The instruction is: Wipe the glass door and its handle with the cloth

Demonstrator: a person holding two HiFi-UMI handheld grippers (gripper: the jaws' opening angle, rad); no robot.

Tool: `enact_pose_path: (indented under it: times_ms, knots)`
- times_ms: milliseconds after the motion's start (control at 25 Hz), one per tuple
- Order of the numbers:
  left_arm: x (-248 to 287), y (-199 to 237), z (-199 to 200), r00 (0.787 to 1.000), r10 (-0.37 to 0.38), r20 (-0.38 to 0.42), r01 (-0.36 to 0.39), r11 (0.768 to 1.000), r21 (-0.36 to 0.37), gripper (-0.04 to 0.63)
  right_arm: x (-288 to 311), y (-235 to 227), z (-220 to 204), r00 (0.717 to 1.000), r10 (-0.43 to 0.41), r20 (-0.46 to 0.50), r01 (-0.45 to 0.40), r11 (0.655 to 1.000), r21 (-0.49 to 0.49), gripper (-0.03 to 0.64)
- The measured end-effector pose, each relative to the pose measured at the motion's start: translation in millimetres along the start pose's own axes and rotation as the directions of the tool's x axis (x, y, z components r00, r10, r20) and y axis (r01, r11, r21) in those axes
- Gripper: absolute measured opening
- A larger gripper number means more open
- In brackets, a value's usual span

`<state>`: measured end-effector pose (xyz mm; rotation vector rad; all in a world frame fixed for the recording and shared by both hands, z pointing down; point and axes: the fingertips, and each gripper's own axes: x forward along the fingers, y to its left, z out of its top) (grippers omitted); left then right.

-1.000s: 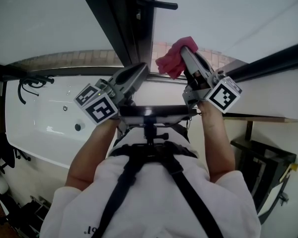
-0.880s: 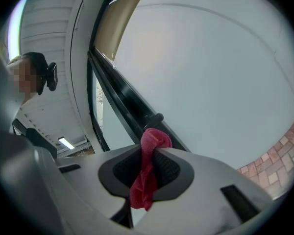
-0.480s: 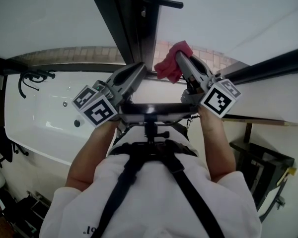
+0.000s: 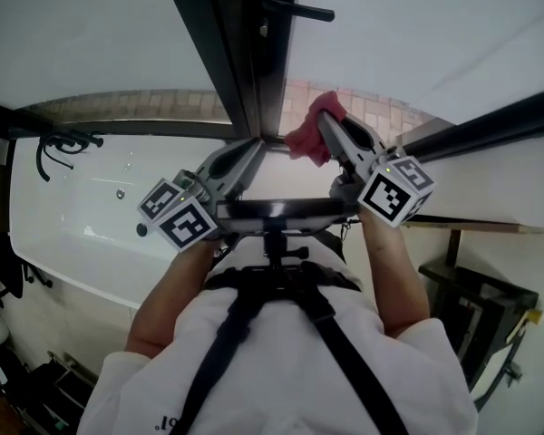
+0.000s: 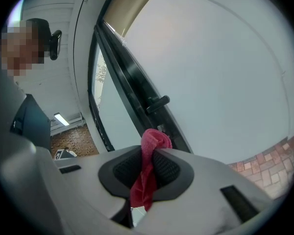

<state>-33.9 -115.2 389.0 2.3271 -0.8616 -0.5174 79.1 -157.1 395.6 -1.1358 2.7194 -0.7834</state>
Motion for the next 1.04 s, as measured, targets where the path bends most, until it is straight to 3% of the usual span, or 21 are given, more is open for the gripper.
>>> enact_pose_path:
  times_ms: [1040]
  knots:
    - [1, -18, -19, 1.000, -0.010, -0.026, 0.010, 1.000, -0.004, 0.002, -20, 0, -8, 0.999, -0.021, -0.025, 0.020, 1.000, -0.014, 0.040]
